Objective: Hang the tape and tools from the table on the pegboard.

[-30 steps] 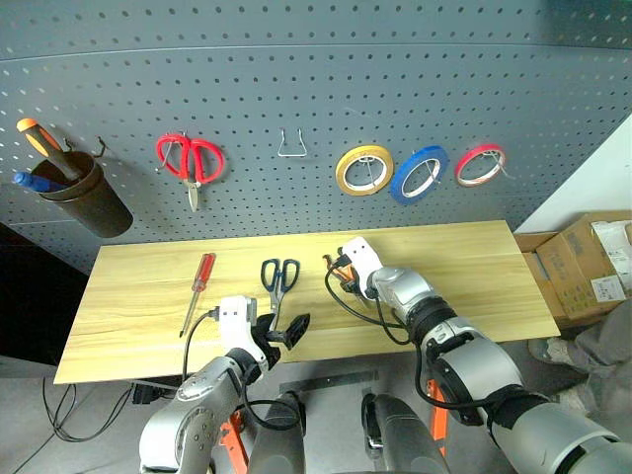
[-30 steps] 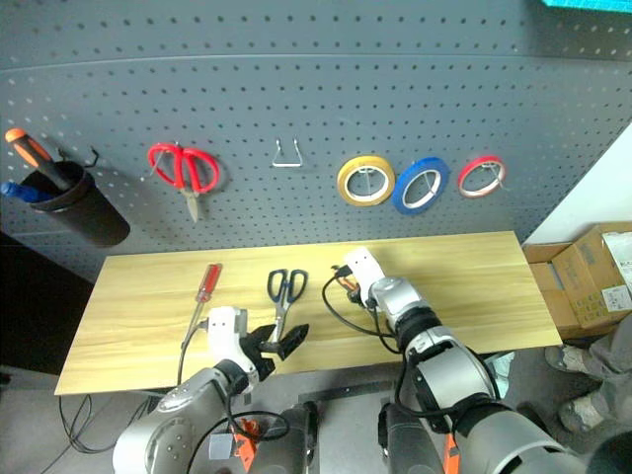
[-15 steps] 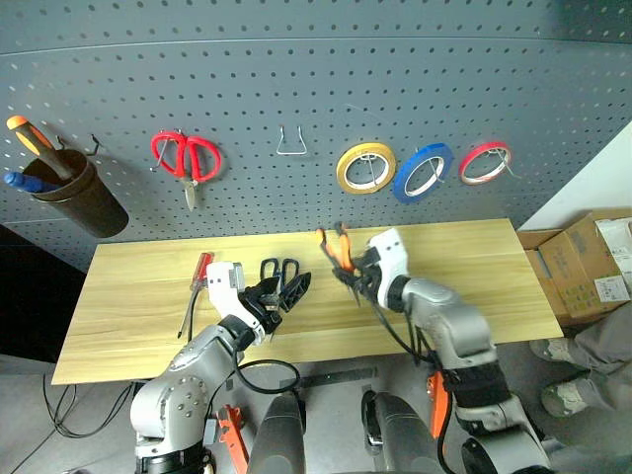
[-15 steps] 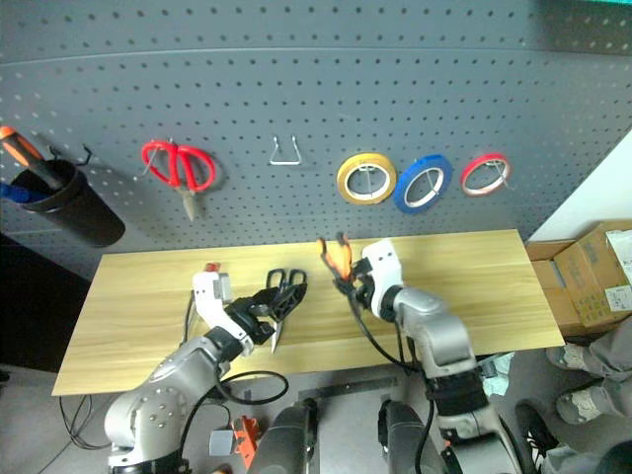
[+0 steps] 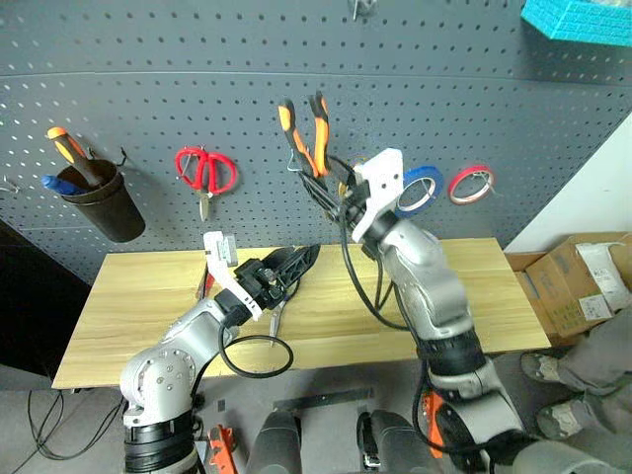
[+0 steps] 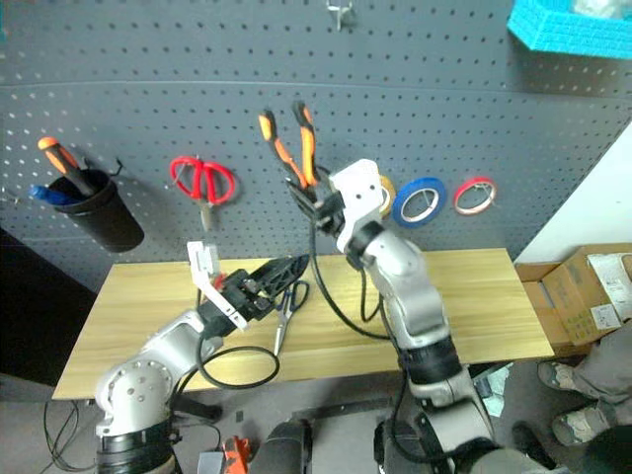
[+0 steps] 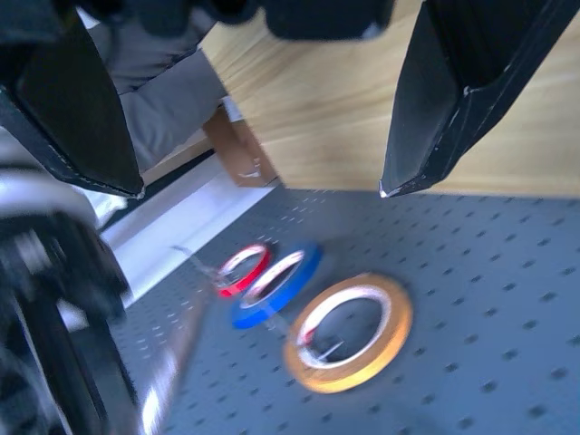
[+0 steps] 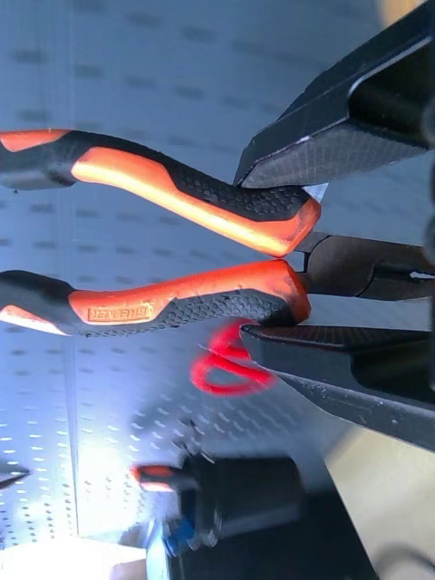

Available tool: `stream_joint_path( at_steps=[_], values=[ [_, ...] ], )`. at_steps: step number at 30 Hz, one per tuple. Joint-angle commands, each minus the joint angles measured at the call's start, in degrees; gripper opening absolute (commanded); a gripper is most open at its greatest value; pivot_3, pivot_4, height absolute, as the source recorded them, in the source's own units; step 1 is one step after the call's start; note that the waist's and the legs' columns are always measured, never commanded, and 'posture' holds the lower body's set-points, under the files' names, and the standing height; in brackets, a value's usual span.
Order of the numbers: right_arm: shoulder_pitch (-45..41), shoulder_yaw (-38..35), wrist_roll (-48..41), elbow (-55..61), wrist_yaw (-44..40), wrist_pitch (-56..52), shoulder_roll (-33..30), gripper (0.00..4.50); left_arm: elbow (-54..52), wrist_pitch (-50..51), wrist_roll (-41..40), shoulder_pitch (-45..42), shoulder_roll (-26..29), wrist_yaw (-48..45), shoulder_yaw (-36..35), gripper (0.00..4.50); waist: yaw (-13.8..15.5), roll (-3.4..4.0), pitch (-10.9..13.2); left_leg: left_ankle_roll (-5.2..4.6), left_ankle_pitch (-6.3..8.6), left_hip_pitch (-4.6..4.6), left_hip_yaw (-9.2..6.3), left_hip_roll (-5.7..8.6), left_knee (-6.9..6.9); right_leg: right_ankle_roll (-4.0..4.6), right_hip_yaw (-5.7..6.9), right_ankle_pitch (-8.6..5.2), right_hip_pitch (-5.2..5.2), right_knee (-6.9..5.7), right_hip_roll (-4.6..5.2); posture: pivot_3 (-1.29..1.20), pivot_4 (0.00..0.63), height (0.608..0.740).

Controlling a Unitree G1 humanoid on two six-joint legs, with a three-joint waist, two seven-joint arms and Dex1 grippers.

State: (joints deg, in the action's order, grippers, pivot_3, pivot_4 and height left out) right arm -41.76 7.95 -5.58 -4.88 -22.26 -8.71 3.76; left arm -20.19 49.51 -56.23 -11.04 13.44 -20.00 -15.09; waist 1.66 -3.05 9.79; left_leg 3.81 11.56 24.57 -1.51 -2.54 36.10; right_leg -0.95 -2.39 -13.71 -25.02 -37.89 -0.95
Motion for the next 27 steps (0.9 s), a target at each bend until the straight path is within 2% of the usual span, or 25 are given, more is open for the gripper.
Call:
stream_joint_path(
  at_steps=[1, 8, 15, 20, 27],
  values=[
    [-10.6, -3.7, 0.9, -13.2, 3.0, 11.2, -0.1, 1.75, 2.0, -1.7, -0.3, -4.5, -0.2, 0.2, 0.1, 4.50, 0.1, -0.03, -0.2, 0.00, -0.07, -0.02, 0.01, 0.00, -0.01, 0.13, -0.01, 0.08, -0.01, -0.05, 0.00, 0.22, 0.030, 0.740],
    [-26.2, -6.4, 2.9, -40.4, 7.6, 27.4, 0.3, 1.75, 5.4, -6.1, 2.2, -10.5, -0.7, 1.6, -0.5, 4.50, 0.7, -0.22, -0.8, 0.03, -0.20, -0.05, 0.02, -0.04, -0.09, 0.42, -0.01, 0.27, -0.02, -0.10, -0.03, 0.25, 0.029, 0.740],
    [-35.2, -9.0, 2.8, -57.7, 10.9, 35.8, 0.8, 1.75, 5.7, -9.4, 1.3, -11.7, -1.2, 4.7, -3.8, 4.50, 1.7, -0.23, -0.8, 0.03, -0.20, -0.05, 0.02, -0.07, -0.14, 0.45, 0.01, 0.29, -0.09, -0.22, -0.01, 0.29, 0.041, 0.740],
    [-37.9, -10.7, 2.3, -64.9, 12.2, 35.7, 1.6, 1.75, 5.5, -10.8, 2.0, -11.6, -0.7, 6.3, -4.9, 4.50, 2.8, -0.22, -0.9, 0.02, -0.20, -0.09, 0.03, -0.08, -0.10, 0.50, 0.00, 0.32, -0.06, -0.24, -0.01, 0.33, 0.050, 0.740],
    [-38.0, -14.1, 0.4, -68.6, 7.6, 27.0, 2.0, 1.75, 4.1, -10.1, 1.5, -10.2, 0.0, 7.1, -4.2, 4.50, 4.2, -0.23, -0.9, -0.03, -0.24, -0.21, 0.02, -0.07, -0.06, 0.52, 0.01, 0.34, 0.10, -0.26, -0.01, 0.35, 0.048, 0.740]
  ],
)
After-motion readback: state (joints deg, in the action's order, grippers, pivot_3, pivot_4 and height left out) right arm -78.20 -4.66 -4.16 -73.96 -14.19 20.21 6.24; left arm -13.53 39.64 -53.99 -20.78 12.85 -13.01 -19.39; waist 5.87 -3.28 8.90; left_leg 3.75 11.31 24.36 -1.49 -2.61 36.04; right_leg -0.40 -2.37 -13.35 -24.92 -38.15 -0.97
